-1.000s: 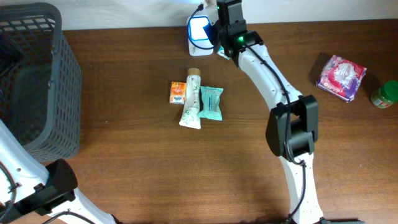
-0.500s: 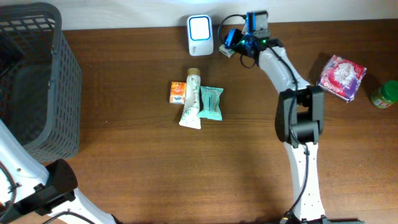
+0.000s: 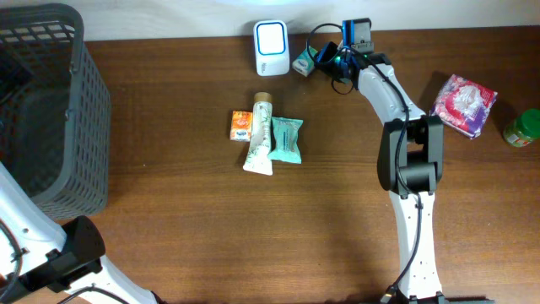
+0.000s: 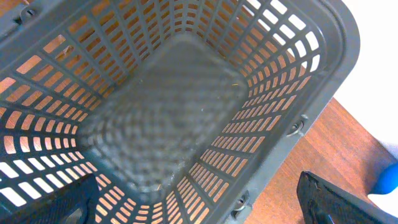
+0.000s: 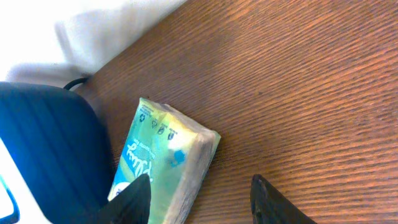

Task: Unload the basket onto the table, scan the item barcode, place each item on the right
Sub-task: 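Raise the box with the right gripper to the white scanner, then carry the box right and place it beside the snack pack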

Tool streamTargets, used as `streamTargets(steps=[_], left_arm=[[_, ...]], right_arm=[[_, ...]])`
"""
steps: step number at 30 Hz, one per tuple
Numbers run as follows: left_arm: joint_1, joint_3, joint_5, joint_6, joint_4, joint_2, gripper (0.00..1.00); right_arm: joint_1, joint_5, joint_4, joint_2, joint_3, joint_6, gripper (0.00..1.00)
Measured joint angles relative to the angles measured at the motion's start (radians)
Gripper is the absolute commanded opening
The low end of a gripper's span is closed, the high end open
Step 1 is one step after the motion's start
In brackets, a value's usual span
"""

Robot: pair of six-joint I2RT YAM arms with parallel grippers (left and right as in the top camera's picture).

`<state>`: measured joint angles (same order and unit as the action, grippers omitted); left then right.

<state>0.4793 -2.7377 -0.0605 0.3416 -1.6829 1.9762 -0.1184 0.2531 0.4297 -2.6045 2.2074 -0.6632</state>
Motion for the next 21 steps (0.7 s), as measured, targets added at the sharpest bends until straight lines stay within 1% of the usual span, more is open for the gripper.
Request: streamTargets(steps=[4,5,6,7,8,9,10,11,12,14,16,17,19,20,21], left_arm=[[0.000,0.000,0.000,0.000,0.000,0.000,0.99],[0.000,0.000,0.000,0.000,0.000,0.000,0.99],[0.000,0.000,0.000,0.000,0.000,0.000,0.99],[0.000,0.000,0.000,0.000,0.000,0.000,0.99],[0.000,0.000,0.000,0.000,0.000,0.000,0.99],[0.000,0.000,0.000,0.000,0.000,0.000,0.99],[0.000,0.000,0.000,0.000,0.000,0.000,0.99],[0.000,0.000,0.000,0.000,0.000,0.000,0.99],[0.000,0.000,0.000,0.000,0.000,0.000,0.99],[0.000,0.000,0.000,0.000,0.000,0.000,0.99],[0.000,0.000,0.000,0.000,0.000,0.000,0.99],[0.000,0.000,0.000,0.000,0.000,0.000,0.99],[0.000,0.000,0.000,0.000,0.000,0.000,0.99],[0.000,0.000,0.000,0.000,0.000,0.000,0.99],[0.000,0.000,0.000,0.000,0.000,0.000,0.99]], right_arm=[[-0.028,0.000,-0.048,0.000,0.000,-0.033,0.46],[-0.031,0.000,-0.048,-0.002,0.000,-0.043,0.44],[-0.032,-0.001,-0.051,-0.008,0.000,-0.045,0.36],[-0.032,-0.002,-0.051,-0.024,0.000,-0.049,0.31],[-0.032,-0.003,-0.052,-0.031,0.000,-0.052,0.29],[-0.032,-0.004,-0.049,-0.031,0.000,-0.056,0.22],[-0.032,-0.004,-0.049,-0.032,0.000,-0.058,0.08],[-0.032,-0.004,-0.049,-0.032,0.000,-0.062,0.04],[-0.032,0.001,-0.055,-0.032,0.000,-0.063,0.04],[-0.022,0.076,-0.063,-0.032,0.000,-0.040,0.04],[0.017,0.233,-0.061,-0.030,0.000,-0.005,0.04],[0.041,0.354,-0.061,-0.023,0.000,0.053,0.04],[0.099,0.658,-0.066,0.026,0.000,0.151,0.04],[0.113,0.744,-0.068,0.041,0.000,0.167,0.04],[0.137,0.906,-0.076,0.057,0.000,0.183,0.04]])
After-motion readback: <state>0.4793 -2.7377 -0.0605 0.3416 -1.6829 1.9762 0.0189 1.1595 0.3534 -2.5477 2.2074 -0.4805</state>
